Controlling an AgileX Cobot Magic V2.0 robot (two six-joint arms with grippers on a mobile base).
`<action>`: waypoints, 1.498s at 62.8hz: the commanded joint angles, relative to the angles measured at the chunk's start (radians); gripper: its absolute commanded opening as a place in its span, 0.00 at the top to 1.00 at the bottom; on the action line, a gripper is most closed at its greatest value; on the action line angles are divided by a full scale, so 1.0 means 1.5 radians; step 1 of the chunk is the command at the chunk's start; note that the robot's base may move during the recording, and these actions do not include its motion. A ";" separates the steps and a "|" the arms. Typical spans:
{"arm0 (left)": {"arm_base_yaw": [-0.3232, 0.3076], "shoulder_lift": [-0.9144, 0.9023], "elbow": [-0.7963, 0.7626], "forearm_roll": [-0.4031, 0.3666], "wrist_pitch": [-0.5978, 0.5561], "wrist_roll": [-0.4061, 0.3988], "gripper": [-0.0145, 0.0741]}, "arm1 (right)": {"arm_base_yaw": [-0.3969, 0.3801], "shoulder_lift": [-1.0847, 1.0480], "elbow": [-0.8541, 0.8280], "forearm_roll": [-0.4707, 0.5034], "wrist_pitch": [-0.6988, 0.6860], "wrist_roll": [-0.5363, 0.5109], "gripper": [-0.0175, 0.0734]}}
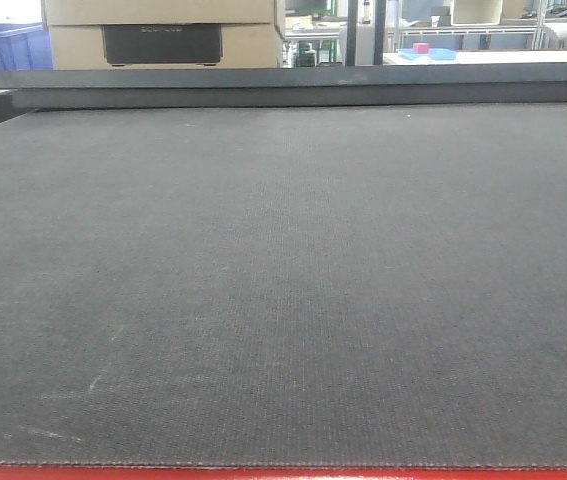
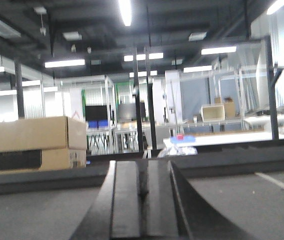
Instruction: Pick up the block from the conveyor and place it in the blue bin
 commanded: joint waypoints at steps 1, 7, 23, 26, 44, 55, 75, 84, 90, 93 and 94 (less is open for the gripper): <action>-0.002 -0.002 -0.061 0.037 0.019 0.000 0.96 | 0.001 0.001 -0.038 0.006 -0.033 -0.001 0.99; -0.002 -0.002 -0.125 0.115 0.045 0.000 0.96 | 0.001 0.001 -0.077 0.006 -0.025 -0.001 0.99; -0.002 0.086 -0.273 0.191 0.104 0.000 0.96 | 0.001 0.044 -0.203 0.006 0.015 -0.001 0.99; -0.002 0.108 -0.308 0.178 0.126 0.000 0.96 | 0.001 0.062 -0.237 0.006 0.032 -0.001 0.99; -0.002 0.279 -0.512 0.168 0.348 -0.005 0.96 | 0.001 0.172 -0.437 0.006 0.353 -0.001 0.99; -0.002 0.420 -0.614 0.122 0.450 -0.007 0.96 | 0.001 0.298 -0.533 0.004 0.510 -0.001 0.99; -0.002 0.625 -0.665 0.057 0.543 -0.007 0.96 | 0.001 0.515 -0.594 0.004 0.711 -0.001 0.99; -0.002 0.678 -0.665 0.018 0.554 -0.007 0.96 | 0.001 0.600 -0.594 0.004 0.799 -0.001 0.99; -0.002 0.700 -0.665 0.018 0.586 -0.007 0.96 | 0.001 0.646 -0.594 0.002 0.841 -0.001 0.99; -0.002 0.712 -0.664 0.019 0.599 -0.007 0.96 | 0.001 0.668 -0.594 0.002 0.860 -0.001 0.99; -0.002 0.715 -0.663 0.021 0.604 -0.007 0.96 | 0.001 0.674 -0.594 0.002 0.864 -0.001 0.99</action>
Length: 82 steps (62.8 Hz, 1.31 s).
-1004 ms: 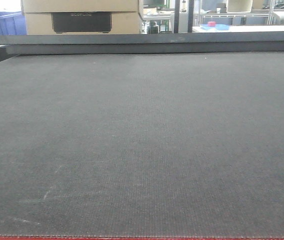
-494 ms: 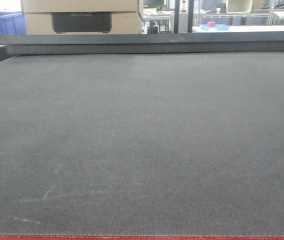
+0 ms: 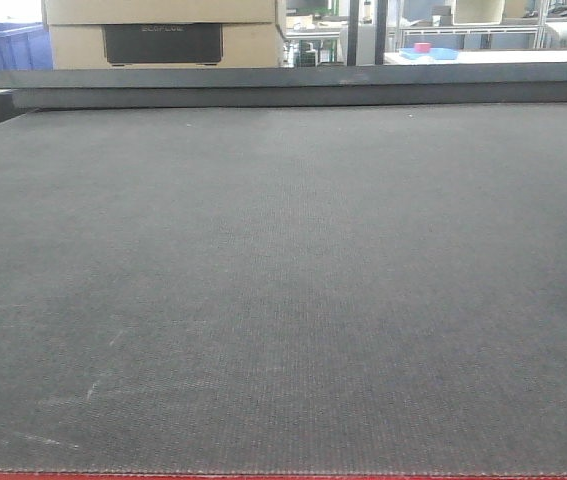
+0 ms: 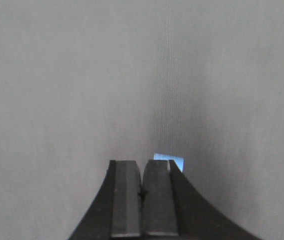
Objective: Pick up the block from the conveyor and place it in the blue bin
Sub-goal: 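Close the right gripper on the light-blue block on the belt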
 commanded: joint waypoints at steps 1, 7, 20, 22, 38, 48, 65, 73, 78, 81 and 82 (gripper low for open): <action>-0.002 0.019 -0.004 -0.006 0.022 -0.007 0.96 | 0.001 0.038 -0.004 -0.003 0.034 -0.001 0.99; -0.002 0.041 0.002 -0.005 0.039 -0.007 0.96 | 0.001 0.076 -0.004 -0.003 0.043 -0.001 0.99; -0.002 0.092 0.004 -0.005 0.087 -0.007 0.96 | 0.001 0.131 -0.004 -0.003 0.056 -0.001 0.99; -0.002 0.099 0.004 -0.005 0.091 -0.007 0.96 | 0.001 0.140 -0.004 -0.004 0.056 -0.001 0.99; -0.002 0.149 0.011 -0.005 0.113 -0.007 0.96 | 0.001 0.189 -0.008 -0.035 0.071 0.012 0.76; -0.002 0.152 0.032 -0.005 0.099 -0.007 0.96 | 0.001 0.206 -0.008 -0.042 0.065 0.036 0.41; -0.002 0.152 0.069 -0.005 0.085 -0.007 0.96 | 0.001 0.280 -0.008 -0.064 0.036 0.068 0.37; -0.002 0.152 0.070 -0.005 0.085 -0.007 0.96 | 0.001 0.314 -0.008 -0.067 0.027 0.081 0.37; -0.002 0.152 0.070 -0.005 0.085 -0.007 0.96 | 0.001 0.330 -0.008 -0.069 0.019 0.088 0.37; -0.002 0.152 0.070 -0.005 0.085 -0.007 0.96 | 0.001 0.338 -0.008 -0.070 0.014 0.089 0.38; -0.002 0.152 0.070 -0.005 0.086 -0.007 0.96 | 0.001 0.340 -0.008 -0.070 0.013 0.091 0.38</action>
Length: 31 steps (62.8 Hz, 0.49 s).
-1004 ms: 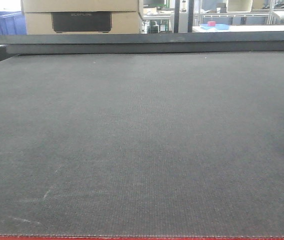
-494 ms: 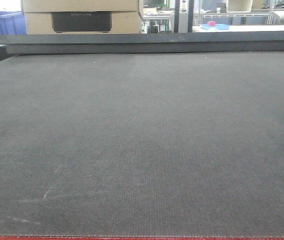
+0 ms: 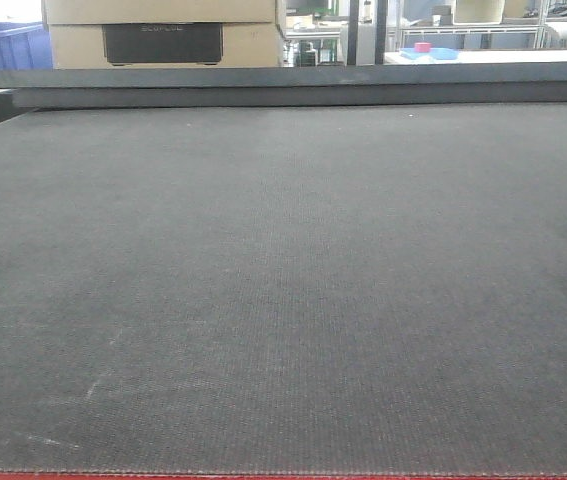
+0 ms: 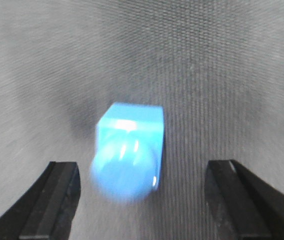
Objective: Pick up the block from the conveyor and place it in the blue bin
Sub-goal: 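Close the right gripper on the light-blue block on the belt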
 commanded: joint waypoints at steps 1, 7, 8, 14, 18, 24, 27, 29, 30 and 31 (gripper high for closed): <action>-0.002 0.000 0.002 -0.005 -0.006 -0.007 0.96 | 0.001 0.015 -0.005 -0.010 -0.016 0.008 0.38; -0.002 0.000 0.002 -0.005 -0.006 -0.007 0.96 | 0.001 0.020 -0.005 -0.010 -0.024 0.013 0.38; -0.002 0.000 0.002 -0.005 -0.006 -0.007 0.96 | 0.001 0.020 -0.005 -0.010 -0.024 0.013 0.38; -0.002 0.000 0.002 -0.005 -0.007 -0.007 0.96 | 0.002 0.020 -0.005 -0.010 -0.024 0.019 0.38; -0.002 0.000 0.002 -0.005 -0.010 -0.007 0.96 | 0.002 0.020 -0.005 -0.010 -0.026 0.022 0.38; -0.002 0.000 0.002 -0.005 -0.015 -0.007 0.96 | 0.002 0.020 -0.005 -0.010 -0.031 0.028 0.38; -0.002 0.000 0.002 -0.005 -0.018 -0.007 0.96 | 0.003 0.020 -0.005 -0.010 -0.032 0.031 0.38; -0.002 0.000 0.002 -0.005 -0.021 -0.007 0.96 | 0.007 0.020 -0.005 -0.010 -0.033 0.031 0.38; -0.002 0.000 0.002 -0.005 -0.021 -0.007 0.96 | 0.009 0.020 -0.005 -0.010 -0.034 0.031 0.38; -0.002 0.000 0.002 -0.005 -0.023 -0.007 0.96 | 0.010 0.020 -0.005 -0.010 -0.034 0.031 0.38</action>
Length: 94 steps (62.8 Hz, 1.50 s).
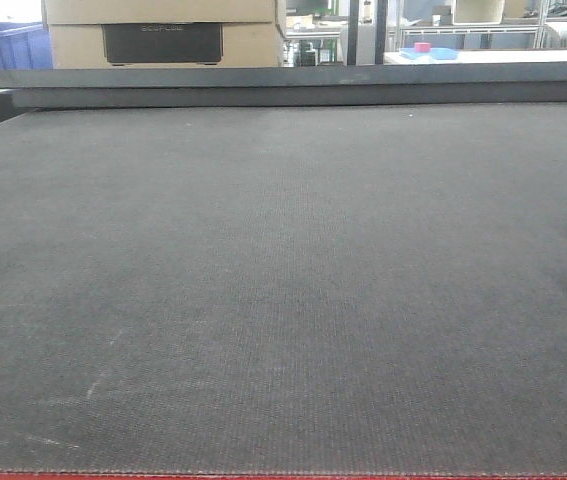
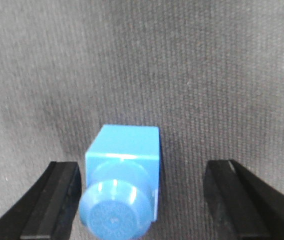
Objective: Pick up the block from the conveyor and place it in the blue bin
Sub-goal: 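Close the right gripper on the light-blue block on the belt, then move the open left gripper over the green block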
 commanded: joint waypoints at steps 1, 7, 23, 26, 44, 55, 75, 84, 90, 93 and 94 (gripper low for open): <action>-0.002 0.000 0.002 -0.005 -0.016 -0.007 0.96 | 0.009 0.001 -0.005 -0.009 -0.007 0.004 0.38; -0.002 0.000 0.002 -0.005 -0.019 -0.007 0.96 | 0.024 0.001 -0.005 -0.015 -0.011 0.004 0.38; -0.002 0.000 0.002 -0.005 -0.018 -0.007 0.96 | 0.025 0.001 -0.005 -0.036 -0.020 0.018 0.38; -0.002 0.000 0.002 -0.005 -0.018 -0.007 0.96 | 0.025 0.002 -0.005 -0.041 -0.021 0.018 0.38; -0.002 0.000 0.002 -0.005 -0.018 -0.007 0.96 | 0.025 0.039 -0.005 -0.048 -0.013 0.018 0.38; -0.002 0.000 0.002 -0.005 -0.018 -0.007 0.96 | 0.025 0.039 -0.005 -0.048 -0.016 0.018 0.38; -0.002 0.000 0.002 -0.005 -0.020 -0.007 0.96 | 0.025 0.039 -0.011 -0.047 -0.007 0.018 0.66; -0.002 0.000 0.002 -0.005 -0.017 -0.007 0.96 | 0.025 0.039 -0.042 -0.047 0.032 0.018 0.92; -0.002 0.000 0.000 -0.005 0.017 -0.007 0.96 | 0.025 0.031 -0.070 -0.047 0.050 0.015 0.99; -0.001 0.000 -0.004 -0.001 0.050 -0.012 0.96 | 0.025 0.024 -0.087 -0.047 0.058 0.004 0.99; 0.000 0.002 -0.007 0.002 0.059 -0.018 0.96 | 0.025 0.020 -0.092 -0.047 0.060 0.001 0.99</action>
